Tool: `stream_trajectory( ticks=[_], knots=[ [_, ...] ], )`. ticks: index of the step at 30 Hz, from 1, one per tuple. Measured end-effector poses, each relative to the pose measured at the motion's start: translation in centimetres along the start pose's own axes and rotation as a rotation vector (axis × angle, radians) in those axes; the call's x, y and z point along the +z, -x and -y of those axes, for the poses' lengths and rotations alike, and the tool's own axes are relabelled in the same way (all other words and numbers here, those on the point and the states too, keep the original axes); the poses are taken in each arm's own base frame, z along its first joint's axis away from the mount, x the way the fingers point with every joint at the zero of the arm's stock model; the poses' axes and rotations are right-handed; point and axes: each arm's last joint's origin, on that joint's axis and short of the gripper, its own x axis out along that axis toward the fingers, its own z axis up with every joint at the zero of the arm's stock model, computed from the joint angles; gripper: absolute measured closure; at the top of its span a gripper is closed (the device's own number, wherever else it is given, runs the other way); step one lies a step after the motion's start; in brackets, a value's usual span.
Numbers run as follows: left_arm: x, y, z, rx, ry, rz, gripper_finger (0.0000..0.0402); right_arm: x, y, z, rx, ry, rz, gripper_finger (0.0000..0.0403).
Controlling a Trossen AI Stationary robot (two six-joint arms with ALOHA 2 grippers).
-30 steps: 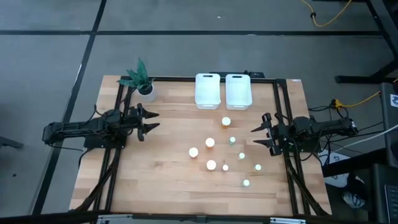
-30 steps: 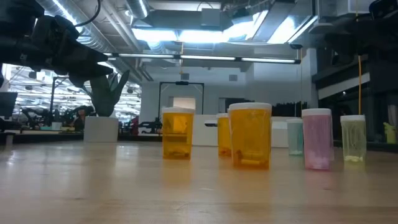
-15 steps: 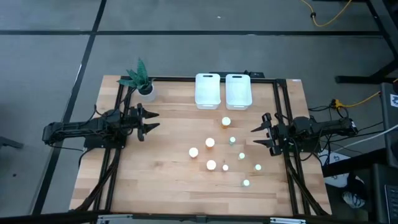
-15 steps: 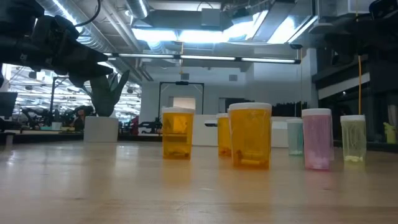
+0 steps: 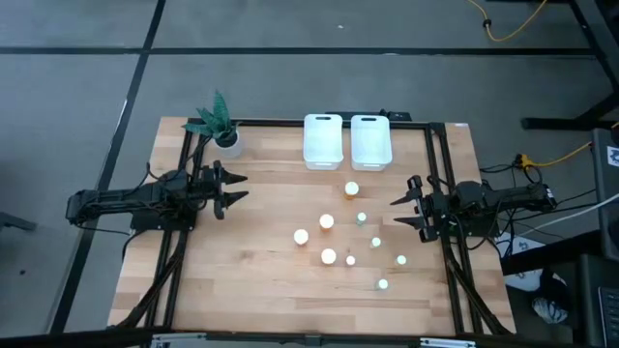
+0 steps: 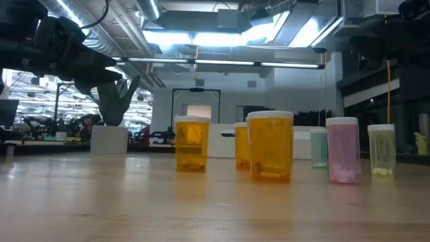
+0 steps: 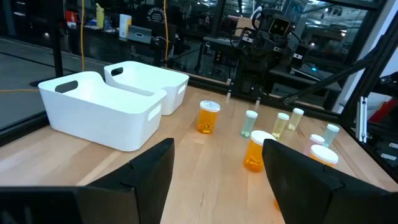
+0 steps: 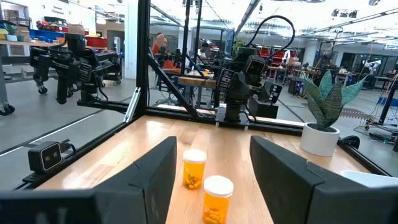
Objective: Pick and place medicine bottles into bin by pill shape (circle, oval)
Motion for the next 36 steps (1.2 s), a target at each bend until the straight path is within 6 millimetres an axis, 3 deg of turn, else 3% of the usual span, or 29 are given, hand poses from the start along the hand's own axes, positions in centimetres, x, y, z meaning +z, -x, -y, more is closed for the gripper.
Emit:
stream_trajectory(
  ticks=[19, 27, 36],
  knots=[
    [0.0, 0.0, 0.0, 0.0, 0.0, 0.0, 0.0165, 0.02, 0.0, 0.04, -0.012, -0.014, 0.001, 0.0196],
    [0.0, 0.0, 0.0, 0.0, 0.0, 0.0, 0.0165, 0.08, 0.0, 0.08, -0.026, -0.364, 0.012, 0.0196],
    [-0.01, 0.0, -0.01, 0.0, 0.0, -0.001, 0.0165, 0.34, 0.01, 0.11, -0.024, -0.397, 0.039, 0.0196]
  ],
)
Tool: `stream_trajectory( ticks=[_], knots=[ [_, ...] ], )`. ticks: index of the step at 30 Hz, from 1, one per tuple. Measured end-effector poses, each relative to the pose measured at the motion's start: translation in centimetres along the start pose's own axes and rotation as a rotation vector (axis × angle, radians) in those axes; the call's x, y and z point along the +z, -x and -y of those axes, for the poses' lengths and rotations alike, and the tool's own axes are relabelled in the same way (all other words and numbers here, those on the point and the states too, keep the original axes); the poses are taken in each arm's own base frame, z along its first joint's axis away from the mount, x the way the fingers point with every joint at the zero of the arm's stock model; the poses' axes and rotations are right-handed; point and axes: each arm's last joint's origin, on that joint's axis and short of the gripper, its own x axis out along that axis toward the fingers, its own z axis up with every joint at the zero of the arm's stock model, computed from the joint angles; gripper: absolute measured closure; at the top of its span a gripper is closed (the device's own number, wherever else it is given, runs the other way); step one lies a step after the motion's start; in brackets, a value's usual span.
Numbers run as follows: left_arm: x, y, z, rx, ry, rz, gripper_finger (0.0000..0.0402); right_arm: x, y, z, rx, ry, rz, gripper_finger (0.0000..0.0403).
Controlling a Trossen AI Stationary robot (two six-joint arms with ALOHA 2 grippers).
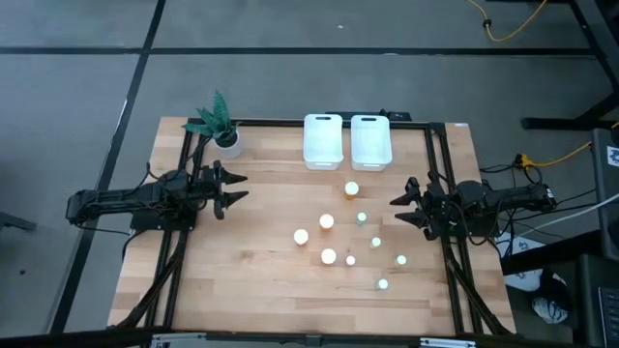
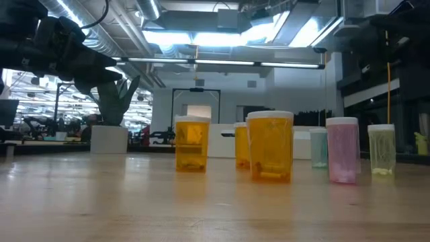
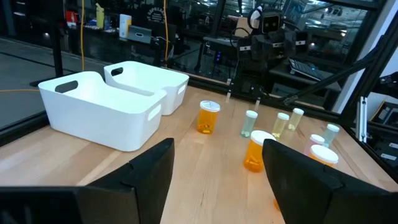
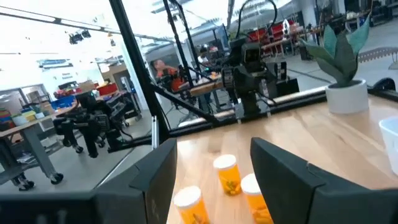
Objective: Pick and place medicine bottles into bin by pill shape (circle, oval)
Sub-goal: Put the big orange capsule bottle into the left white bin
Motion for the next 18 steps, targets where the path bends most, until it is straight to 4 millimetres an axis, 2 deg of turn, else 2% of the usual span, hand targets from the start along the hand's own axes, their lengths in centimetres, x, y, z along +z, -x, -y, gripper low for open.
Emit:
stream_trajectory(
  ticks=[7, 18],
  knots=[
    [0.0, 0.0, 0.0, 0.0, 0.0, 0.001, 0.0165, 1.1, 0.1, -0.1, -0.053, 0.064, 0.134, 0.0196],
    [0.0, 0.0, 0.0, 0.0, 0.0, 0.0, 0.0165, 0.8, -0.1, 0.3, -0.157, 0.019, 0.117, 0.0196]
  ],
)
